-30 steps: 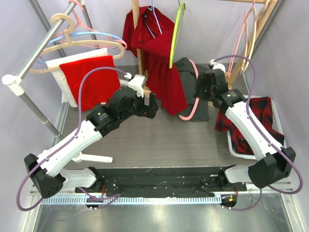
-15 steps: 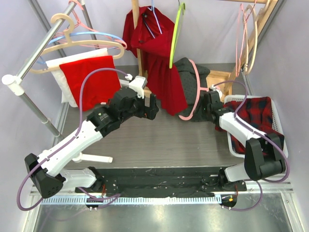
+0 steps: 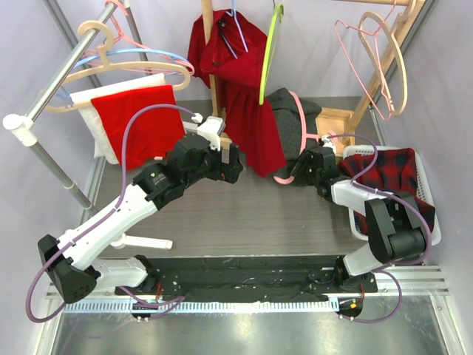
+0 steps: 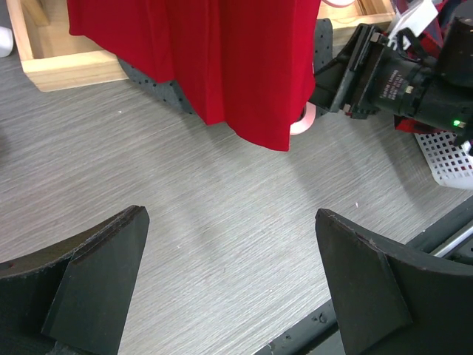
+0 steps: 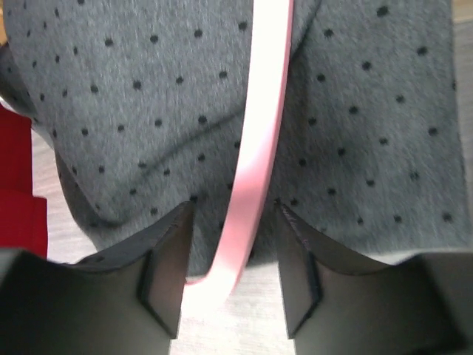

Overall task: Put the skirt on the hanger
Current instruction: Pick up the hanger at the center of the board.

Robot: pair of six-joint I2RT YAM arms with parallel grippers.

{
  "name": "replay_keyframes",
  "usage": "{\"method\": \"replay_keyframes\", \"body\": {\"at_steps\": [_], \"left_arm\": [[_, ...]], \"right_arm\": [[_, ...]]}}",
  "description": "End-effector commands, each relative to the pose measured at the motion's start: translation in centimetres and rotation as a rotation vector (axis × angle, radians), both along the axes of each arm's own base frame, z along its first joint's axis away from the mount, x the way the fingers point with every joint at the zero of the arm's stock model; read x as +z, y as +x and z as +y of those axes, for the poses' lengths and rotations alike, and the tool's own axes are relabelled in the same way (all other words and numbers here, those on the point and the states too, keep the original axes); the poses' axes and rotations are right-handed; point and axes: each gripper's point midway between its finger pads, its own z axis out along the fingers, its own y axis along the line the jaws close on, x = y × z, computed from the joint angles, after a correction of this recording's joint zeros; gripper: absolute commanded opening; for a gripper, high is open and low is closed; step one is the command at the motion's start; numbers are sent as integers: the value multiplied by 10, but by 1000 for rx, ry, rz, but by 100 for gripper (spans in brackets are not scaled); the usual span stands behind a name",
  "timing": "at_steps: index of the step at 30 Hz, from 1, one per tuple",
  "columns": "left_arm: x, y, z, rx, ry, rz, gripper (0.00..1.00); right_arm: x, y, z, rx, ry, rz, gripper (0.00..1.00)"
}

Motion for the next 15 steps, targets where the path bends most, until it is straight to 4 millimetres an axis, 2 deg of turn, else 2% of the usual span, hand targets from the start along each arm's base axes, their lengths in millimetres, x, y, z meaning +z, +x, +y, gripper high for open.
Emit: {"method": "replay_keyframes", "body": {"at_steps": [1,3,4,7,9,15], "left_arm": [[9,4,-2,11,-28,-21,100],[9,4,-2,12,-27,-23,100],[9,4,-1,15,-24,-22,100],[10,5,0,18,-24,-26,100],[11,4,0,16,-27,-28,100],[12,5,0,18,-30,-31,100]], "right_arm": [[7,19,6,-15,70,-80,50],[5,18,7,-20,84,-77,33],[7,18,7,-23,88,-86,21],[15,16,2,-48,84,-103,4],[21,16,-1,-56,70,-105,1],[47,8,-4,-35,38,-124,1]]}}
